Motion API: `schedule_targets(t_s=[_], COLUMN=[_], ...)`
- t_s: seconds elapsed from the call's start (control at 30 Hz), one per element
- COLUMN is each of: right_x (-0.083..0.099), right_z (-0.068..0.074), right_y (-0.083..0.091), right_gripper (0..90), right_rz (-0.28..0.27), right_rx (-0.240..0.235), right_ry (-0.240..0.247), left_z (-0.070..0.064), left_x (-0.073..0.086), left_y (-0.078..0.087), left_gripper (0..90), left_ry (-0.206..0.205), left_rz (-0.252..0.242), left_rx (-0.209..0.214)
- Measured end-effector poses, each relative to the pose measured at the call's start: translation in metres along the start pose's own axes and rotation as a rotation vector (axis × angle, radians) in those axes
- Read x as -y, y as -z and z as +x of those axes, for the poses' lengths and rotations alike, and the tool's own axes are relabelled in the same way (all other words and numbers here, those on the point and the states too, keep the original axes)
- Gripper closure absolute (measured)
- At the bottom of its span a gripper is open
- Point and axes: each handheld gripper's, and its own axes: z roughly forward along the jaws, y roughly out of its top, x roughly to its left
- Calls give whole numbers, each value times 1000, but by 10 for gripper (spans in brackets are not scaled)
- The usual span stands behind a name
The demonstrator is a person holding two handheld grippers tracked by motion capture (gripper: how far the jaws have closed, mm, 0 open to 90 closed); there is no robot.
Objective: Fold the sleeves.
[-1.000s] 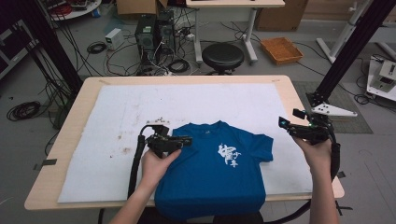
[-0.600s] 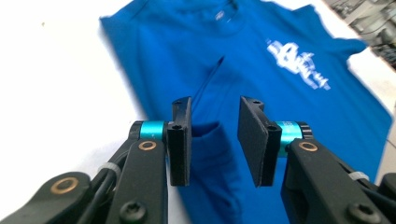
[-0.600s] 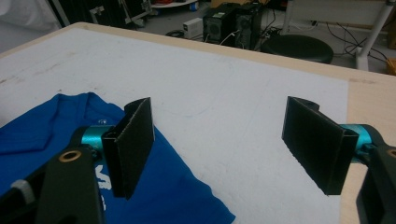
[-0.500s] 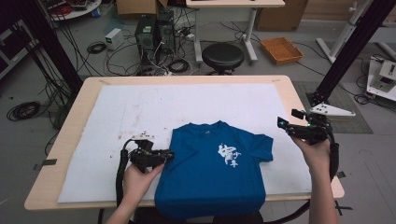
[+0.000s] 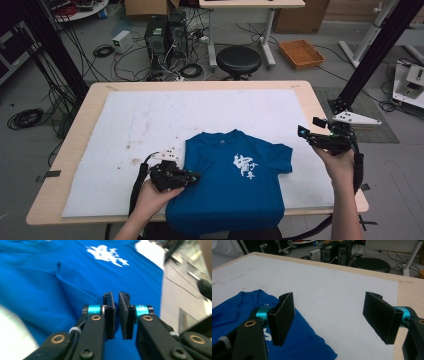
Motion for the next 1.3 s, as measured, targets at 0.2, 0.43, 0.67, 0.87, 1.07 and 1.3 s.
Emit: schedule_targets(t_s=[0.2,0.43,0.67,0.87,1.07,1.3], right_x=[1,2,3,3,3,4], right_z=[-2,-2,0,-1,-2,-2], right_y=[-1,-2,-5,-4,-5,-3], right_gripper=[254,254,255,254,254,255], right_rz=[4,8,17,16,17,13], right_rx=[3,1,-1,0,-1,-3], right_ry=[-9,-8,-5,-11,-9,-24], left_z=[-4,-2,13,15,5,14], left_x=[-2,-8,-14,-14,-14,-17], left_y=[-2,-1,-17,-30,-32,-18], left_gripper=[768,650,594,651,658,584], left_ry=[-71,-53,64,65,-26,39], left_rz=[46,-9,-6,19,65,-18], left_rx=[53,-54,-247,-95,-1,-183])
